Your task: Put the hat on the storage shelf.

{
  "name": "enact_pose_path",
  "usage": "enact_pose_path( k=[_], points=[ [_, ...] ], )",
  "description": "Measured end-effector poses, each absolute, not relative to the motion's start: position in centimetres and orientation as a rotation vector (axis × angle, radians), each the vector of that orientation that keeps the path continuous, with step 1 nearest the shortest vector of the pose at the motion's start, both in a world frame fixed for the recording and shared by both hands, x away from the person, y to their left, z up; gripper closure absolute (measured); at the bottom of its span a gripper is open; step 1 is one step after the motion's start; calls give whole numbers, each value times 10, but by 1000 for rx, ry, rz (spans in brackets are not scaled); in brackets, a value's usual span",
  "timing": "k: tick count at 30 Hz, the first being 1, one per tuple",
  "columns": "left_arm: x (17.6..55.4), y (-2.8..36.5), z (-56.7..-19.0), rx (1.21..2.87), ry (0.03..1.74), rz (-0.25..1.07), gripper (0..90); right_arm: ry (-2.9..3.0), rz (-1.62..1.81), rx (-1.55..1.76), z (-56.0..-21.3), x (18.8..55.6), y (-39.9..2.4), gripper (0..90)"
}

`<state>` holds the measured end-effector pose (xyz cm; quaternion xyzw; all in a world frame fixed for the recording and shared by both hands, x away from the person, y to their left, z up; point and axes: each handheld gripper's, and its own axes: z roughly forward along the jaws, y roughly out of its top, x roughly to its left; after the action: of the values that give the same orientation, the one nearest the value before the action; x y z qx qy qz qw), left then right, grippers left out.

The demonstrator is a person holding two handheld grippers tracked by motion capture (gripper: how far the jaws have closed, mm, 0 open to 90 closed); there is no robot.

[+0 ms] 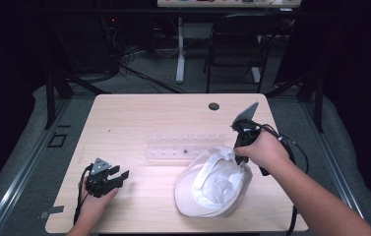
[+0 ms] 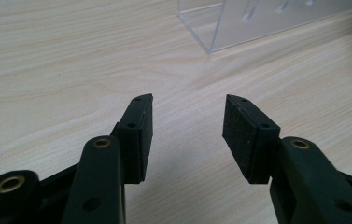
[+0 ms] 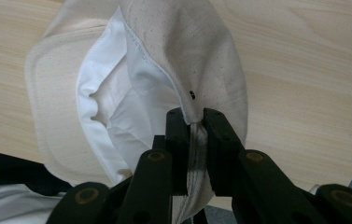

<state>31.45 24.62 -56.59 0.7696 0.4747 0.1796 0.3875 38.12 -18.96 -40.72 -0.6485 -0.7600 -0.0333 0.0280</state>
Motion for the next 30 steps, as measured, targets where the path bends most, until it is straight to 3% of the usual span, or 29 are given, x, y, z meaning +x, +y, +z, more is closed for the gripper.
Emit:
enact_pose_path(
  k=[30],
  points=[
    [314, 246, -567, 1954, 1210, 452, 531, -2197, -218, -2034, -338, 388, -202, 808]
  ],
)
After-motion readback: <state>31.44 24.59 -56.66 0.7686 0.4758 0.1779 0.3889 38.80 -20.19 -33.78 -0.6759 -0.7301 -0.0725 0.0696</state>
